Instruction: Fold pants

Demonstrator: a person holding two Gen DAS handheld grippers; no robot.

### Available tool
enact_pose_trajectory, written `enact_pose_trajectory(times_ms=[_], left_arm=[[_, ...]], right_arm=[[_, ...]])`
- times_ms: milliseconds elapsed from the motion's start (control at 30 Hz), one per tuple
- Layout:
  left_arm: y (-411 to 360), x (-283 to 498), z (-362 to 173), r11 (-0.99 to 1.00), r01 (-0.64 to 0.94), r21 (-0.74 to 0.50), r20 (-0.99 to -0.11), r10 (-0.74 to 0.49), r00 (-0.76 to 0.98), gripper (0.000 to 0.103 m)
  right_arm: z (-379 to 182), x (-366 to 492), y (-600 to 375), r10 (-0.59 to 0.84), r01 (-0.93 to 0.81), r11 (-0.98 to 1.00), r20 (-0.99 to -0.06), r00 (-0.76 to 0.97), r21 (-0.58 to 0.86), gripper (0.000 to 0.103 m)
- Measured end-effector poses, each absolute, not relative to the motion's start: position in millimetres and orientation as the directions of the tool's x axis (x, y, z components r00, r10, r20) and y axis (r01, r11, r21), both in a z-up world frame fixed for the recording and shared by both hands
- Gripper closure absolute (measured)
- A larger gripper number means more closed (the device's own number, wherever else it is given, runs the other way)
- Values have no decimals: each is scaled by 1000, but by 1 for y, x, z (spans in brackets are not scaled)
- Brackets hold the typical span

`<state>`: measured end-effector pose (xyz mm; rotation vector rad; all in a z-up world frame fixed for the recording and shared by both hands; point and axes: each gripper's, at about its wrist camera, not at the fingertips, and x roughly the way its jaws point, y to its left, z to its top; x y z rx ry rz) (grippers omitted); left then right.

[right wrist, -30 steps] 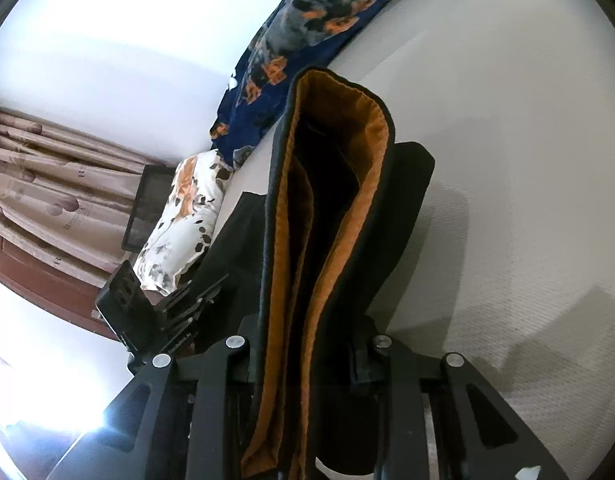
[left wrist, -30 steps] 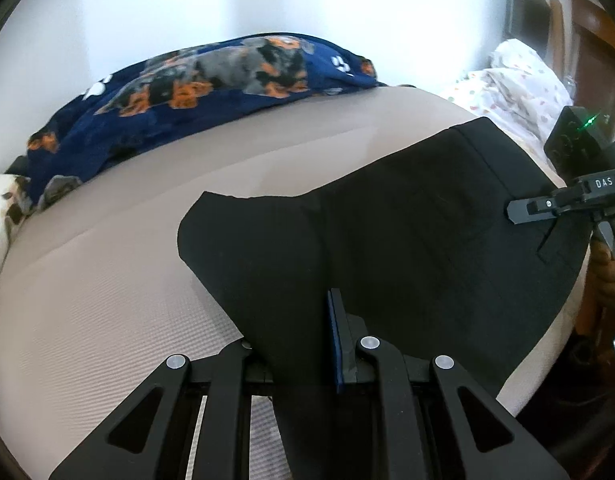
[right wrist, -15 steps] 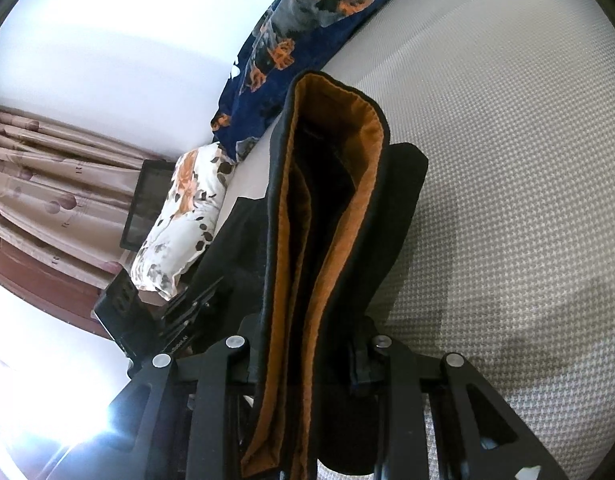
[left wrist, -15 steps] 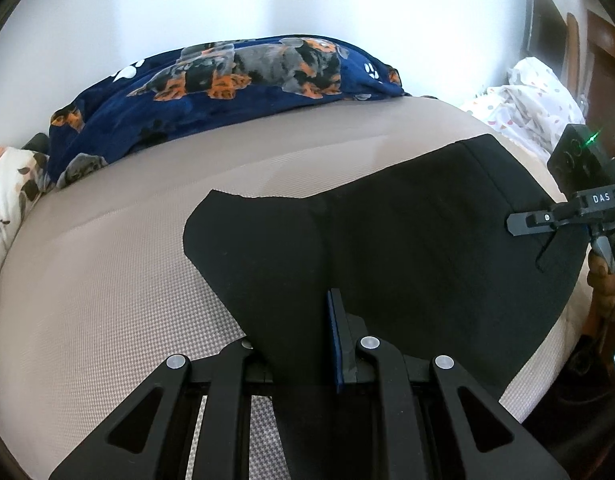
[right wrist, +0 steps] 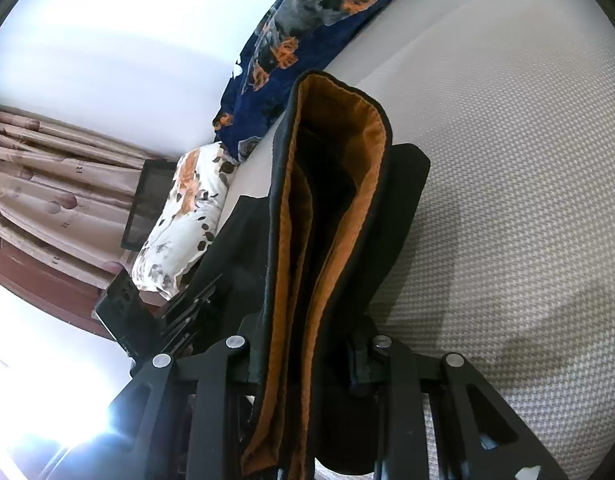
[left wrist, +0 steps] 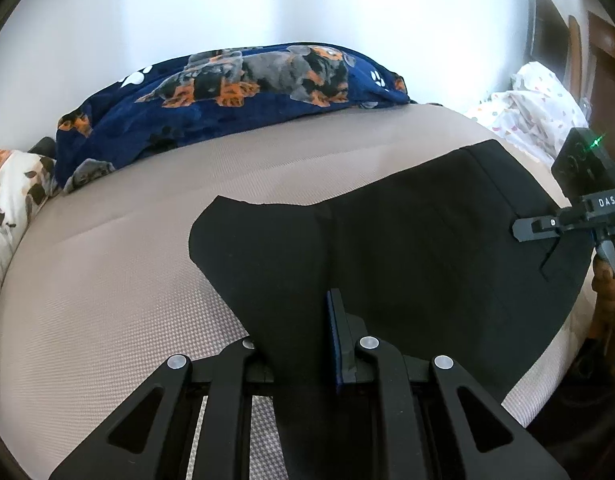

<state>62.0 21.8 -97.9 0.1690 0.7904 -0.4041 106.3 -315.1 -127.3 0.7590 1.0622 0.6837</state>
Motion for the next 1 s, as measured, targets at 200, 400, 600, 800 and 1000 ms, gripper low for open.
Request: enact_pose_trajectory(times_ms=[200,400,600,800,1000], left_arm=[[28,67,-94,919,395,-2,-713,-278,644,88],[39,76,-91,931,365,-4,-708,-260,656,88],[51,86,-87,943,334,-4,-700,-241,672,88],[63,101,-86,952,306,-13,-697,-228,680,88],[74,120,-87,960,278,-17,-693,-212,689,88]], right_arm=[[-126,113,-308,808,-137,553,-488,331,822,78],[-123,126,-295,818,-152,542,-477,321,827,78],[-120,142,-281,829,-171,530,-464,312,831,78],[-120,159,-268,839,-184,518,-454,300,836,78],[-121,177,-257,844,-189,510,-447,296,839,78]])
